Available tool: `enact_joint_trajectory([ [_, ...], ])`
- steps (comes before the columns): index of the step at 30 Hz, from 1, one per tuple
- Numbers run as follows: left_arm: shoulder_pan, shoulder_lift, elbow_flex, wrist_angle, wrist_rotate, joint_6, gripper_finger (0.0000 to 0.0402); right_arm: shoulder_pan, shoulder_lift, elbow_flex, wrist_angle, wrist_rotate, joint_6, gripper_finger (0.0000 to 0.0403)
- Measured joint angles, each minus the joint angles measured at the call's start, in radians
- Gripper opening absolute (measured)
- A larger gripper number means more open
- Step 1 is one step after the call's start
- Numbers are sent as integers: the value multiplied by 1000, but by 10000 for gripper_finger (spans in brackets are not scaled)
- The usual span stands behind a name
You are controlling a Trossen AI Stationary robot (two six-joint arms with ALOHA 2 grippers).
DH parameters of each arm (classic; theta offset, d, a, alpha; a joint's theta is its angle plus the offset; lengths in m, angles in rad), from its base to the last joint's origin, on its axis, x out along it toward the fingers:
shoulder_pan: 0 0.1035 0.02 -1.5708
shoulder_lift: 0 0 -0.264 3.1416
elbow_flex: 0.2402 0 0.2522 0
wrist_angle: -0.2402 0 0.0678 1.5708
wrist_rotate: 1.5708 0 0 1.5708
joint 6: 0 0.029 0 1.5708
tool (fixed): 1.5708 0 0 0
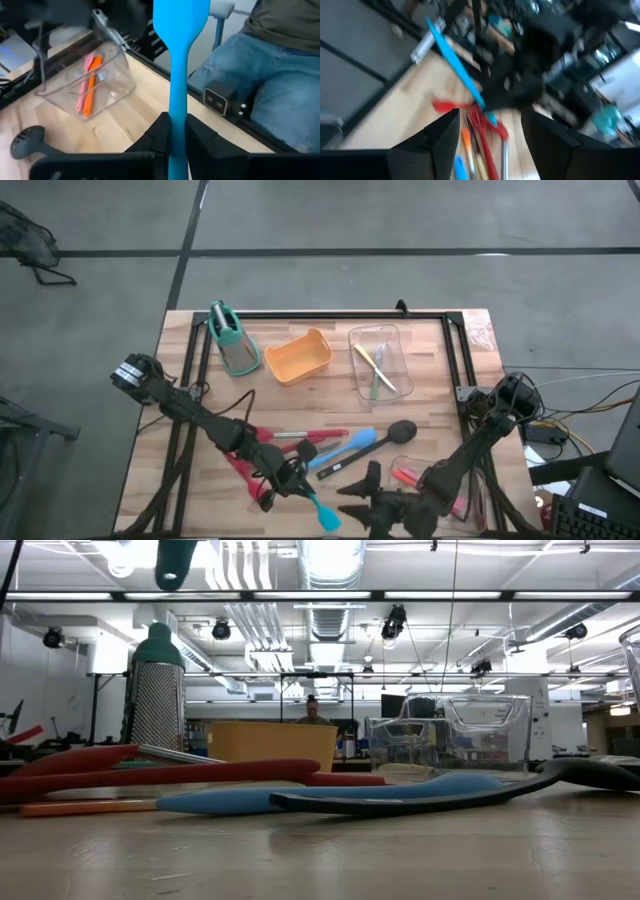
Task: Pick & Place Kitchen Items
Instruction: Put the sky blue spatula into the bottom transparent bin
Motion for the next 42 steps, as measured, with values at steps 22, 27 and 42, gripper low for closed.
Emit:
enact_joint_trajectory([
  [22, 47, 0, -16, 49, 3, -18, 42, -44, 5, -4, 105, -193, -20, 108],
  [27, 47, 0, -16, 49, 4, -22, 43, -51, 5, -2, 106, -192, -18, 61],
  [42, 46, 2, -18, 55, -13, -75, 48, -52, 3, 0, 106, -180, 18, 22],
])
